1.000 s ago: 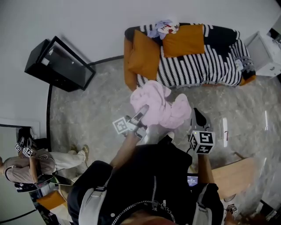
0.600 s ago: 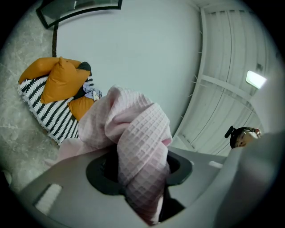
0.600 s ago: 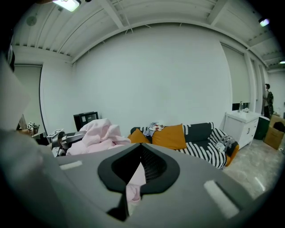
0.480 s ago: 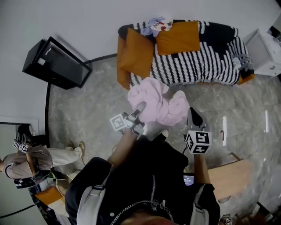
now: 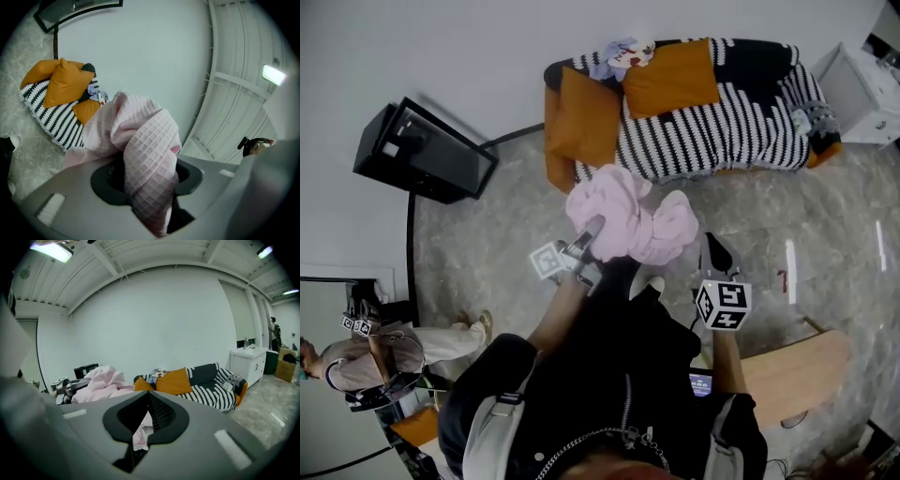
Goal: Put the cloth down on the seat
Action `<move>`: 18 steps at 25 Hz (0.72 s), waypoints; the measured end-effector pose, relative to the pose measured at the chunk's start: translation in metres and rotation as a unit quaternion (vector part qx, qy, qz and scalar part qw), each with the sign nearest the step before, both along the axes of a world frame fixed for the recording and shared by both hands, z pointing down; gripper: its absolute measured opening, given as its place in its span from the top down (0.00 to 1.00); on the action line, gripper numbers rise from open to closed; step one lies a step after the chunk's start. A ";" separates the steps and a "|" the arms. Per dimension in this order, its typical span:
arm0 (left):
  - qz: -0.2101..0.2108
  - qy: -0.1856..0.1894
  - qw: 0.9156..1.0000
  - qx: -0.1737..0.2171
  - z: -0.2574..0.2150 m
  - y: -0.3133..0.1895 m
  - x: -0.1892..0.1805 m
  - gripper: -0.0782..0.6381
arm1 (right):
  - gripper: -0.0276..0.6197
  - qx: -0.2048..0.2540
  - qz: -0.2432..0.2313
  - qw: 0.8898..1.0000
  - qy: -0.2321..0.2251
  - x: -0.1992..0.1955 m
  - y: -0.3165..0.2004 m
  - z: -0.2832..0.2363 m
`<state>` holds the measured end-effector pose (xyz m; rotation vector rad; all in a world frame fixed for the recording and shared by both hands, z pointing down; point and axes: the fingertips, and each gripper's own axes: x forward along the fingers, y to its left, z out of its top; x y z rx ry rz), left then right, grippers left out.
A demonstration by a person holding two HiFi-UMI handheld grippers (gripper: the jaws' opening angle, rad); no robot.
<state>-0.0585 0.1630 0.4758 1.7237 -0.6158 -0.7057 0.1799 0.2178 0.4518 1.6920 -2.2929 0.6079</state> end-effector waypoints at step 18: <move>0.028 -0.011 1.000 0.004 0.015 -0.078 0.025 0.62 | 0.95 -0.009 0.003 1.000 0.026 0.006 -0.065 0.008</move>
